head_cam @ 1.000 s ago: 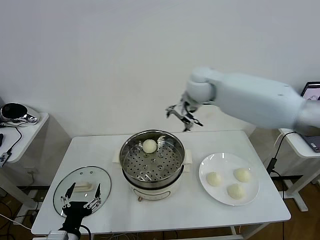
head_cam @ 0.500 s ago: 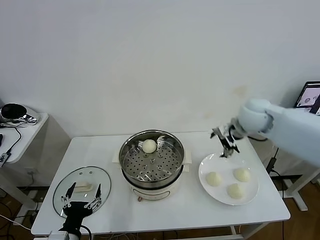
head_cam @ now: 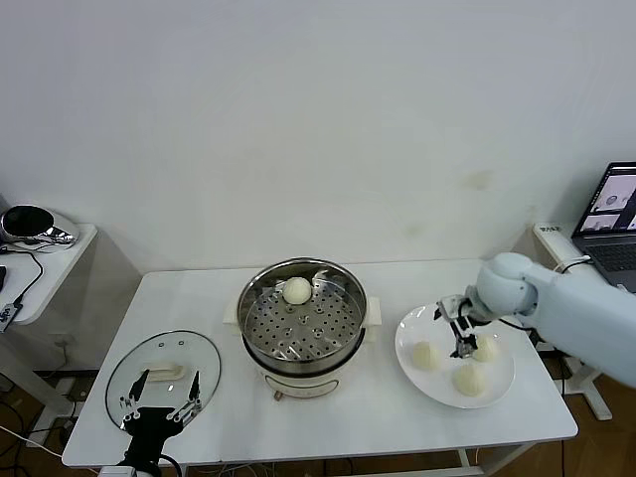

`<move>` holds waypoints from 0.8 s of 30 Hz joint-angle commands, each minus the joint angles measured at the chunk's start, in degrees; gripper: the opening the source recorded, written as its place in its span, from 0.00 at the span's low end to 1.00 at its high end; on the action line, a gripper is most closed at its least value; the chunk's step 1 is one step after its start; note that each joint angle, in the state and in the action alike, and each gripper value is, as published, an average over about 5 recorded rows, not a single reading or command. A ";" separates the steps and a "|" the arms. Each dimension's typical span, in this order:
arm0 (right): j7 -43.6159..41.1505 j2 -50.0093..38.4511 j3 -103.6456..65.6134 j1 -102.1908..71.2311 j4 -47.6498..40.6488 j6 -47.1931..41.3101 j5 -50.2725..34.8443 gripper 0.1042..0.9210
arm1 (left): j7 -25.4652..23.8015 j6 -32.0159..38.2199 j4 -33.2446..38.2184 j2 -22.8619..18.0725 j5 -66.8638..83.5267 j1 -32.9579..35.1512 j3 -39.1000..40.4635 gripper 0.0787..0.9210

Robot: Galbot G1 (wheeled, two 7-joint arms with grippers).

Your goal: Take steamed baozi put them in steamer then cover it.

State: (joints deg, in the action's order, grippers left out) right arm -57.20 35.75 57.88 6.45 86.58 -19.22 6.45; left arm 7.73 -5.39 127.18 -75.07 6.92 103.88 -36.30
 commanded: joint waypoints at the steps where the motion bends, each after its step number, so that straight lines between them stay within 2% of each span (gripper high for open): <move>1: 0.49 5.17 -3.93 -7.28 -6.07 0.43 3.69 0.88 | -0.01 0.04 0.06 -0.05 -0.06 0.07 -0.05 0.88; 16: 0.09 8.48 -6.07 -8.99 -9.50 0.23 5.54 0.87 | 0.11 0.04 -0.49 0.13 0.10 -0.49 -0.19 0.88; 24: -0.09 8.99 -6.60 -9.68 -9.99 0.11 5.46 0.67 | 0.13 0.07 -0.43 0.03 0.10 -0.59 -0.05 0.88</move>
State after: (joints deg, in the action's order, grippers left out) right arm -57.21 43.61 52.02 -2.06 77.79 -19.10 11.35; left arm 7.85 -5.34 126.78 -75.05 7.01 103.31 -36.35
